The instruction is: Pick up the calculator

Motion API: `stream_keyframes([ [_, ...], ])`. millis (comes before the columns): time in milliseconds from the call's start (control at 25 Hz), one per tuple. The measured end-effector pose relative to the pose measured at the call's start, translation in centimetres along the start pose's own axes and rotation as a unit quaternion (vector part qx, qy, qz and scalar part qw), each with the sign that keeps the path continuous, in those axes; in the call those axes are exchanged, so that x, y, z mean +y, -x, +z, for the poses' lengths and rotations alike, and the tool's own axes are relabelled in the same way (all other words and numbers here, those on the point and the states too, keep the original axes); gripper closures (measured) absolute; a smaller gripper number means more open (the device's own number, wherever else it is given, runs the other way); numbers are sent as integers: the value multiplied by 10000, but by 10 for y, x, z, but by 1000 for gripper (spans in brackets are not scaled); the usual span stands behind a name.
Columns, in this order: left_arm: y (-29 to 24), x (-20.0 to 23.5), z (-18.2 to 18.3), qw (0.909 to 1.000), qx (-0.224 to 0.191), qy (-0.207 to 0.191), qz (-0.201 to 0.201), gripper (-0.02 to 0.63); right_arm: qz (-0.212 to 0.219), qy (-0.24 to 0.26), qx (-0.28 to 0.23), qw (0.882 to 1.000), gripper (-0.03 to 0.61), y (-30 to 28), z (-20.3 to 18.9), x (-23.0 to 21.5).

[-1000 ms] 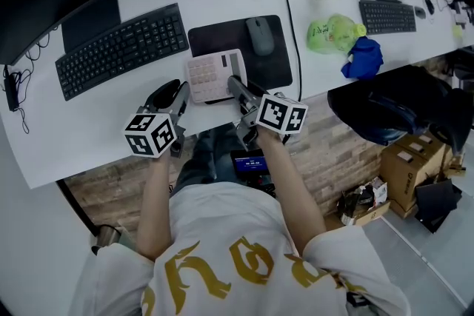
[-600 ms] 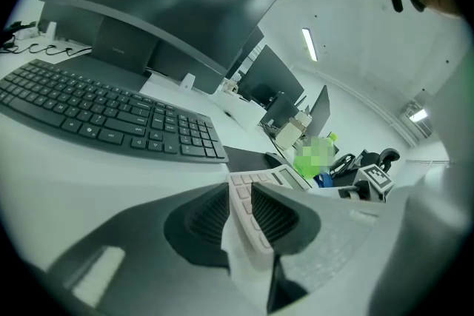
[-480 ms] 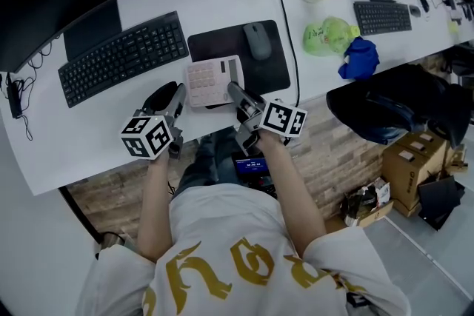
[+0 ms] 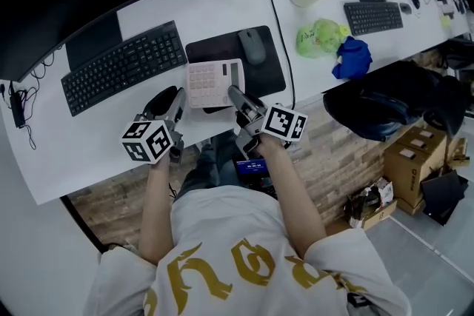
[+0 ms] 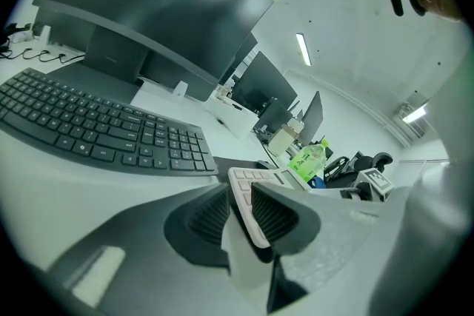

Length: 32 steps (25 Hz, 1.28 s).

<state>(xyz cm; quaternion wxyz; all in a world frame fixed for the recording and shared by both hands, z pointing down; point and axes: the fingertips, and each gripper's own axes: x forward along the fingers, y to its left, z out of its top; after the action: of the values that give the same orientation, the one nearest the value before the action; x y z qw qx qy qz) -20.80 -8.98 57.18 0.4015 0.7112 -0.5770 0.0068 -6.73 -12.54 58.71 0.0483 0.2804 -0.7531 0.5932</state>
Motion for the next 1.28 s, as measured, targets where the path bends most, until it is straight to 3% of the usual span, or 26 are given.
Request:
stream_keyframes([
  [720, 28, -48, 67, 9951, -790, -552, -228, 542, 342, -33, -659, 9972, 477, 43, 33, 62],
  [1280, 43, -68, 92, 9899, -1057, -845, -432, 543, 708, -178, -1100, 9913, 478, 62, 33, 93],
])
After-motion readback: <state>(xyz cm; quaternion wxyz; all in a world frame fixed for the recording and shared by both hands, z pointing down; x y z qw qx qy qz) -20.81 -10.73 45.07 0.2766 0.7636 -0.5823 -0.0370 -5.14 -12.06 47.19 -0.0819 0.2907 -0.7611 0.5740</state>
